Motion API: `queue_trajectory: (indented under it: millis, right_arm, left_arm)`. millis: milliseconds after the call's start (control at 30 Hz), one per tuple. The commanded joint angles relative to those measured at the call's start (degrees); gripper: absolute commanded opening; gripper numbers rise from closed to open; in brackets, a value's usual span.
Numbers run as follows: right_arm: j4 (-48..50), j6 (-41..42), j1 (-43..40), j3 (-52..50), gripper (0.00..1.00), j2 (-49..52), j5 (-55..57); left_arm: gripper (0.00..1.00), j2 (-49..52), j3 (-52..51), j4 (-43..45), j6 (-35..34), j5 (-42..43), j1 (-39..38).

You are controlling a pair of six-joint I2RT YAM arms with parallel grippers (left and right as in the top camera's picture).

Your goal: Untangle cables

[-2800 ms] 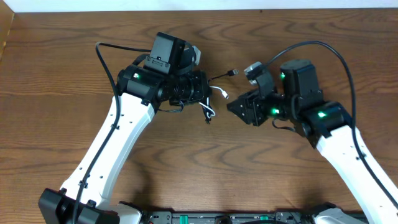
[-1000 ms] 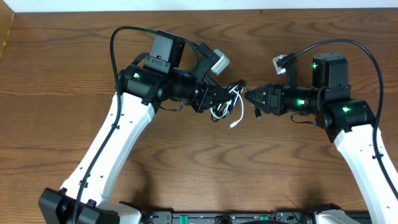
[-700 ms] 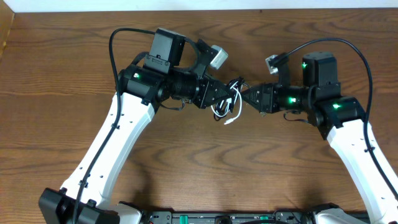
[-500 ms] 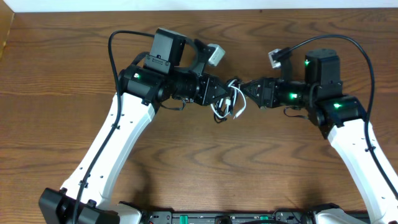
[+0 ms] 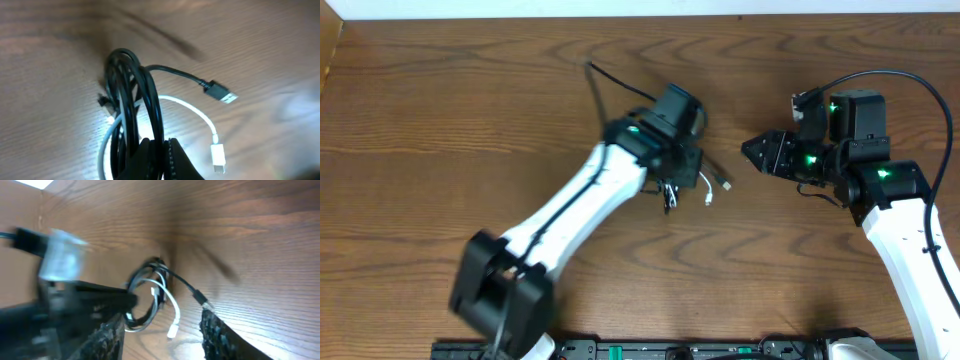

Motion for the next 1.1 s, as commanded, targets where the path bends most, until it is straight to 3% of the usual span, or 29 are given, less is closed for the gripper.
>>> queue_trajectory:
  millis: [0,67,133,600,1067]
  right_arm:
    - [-0.3,0.2,-0.2,0.7,0.48,-0.6,2.0]
    - [-0.4,0.2,-0.2,0.7,0.49,-0.5,2.1]
    - [-0.5,0.3,-0.3,0.7,0.5,-0.5,2.9]
    - [-1.2,1.7,-0.5,0.7,0.52,1.7,4.1]
    - [-4.1,-1.4,-9.5,0.7,0.55,1.7,0.6]
  left_arm:
    - [0.25,1.9,-0.4,0.0,-0.7,-5.1,-1.4]
    - [0.34,2.0,-0.4,0.0,-0.7,-5.0,-1.7]
    - [0.36,1.6,-0.1,-0.3,-0.7,-5.0,-1.7]
    - [0.39,-0.9,0.3,-3.3,0.2,-1.4,-2.5]
    - [0.39,-0.4,1.7,1.3,2.4,7.6,-7.4]
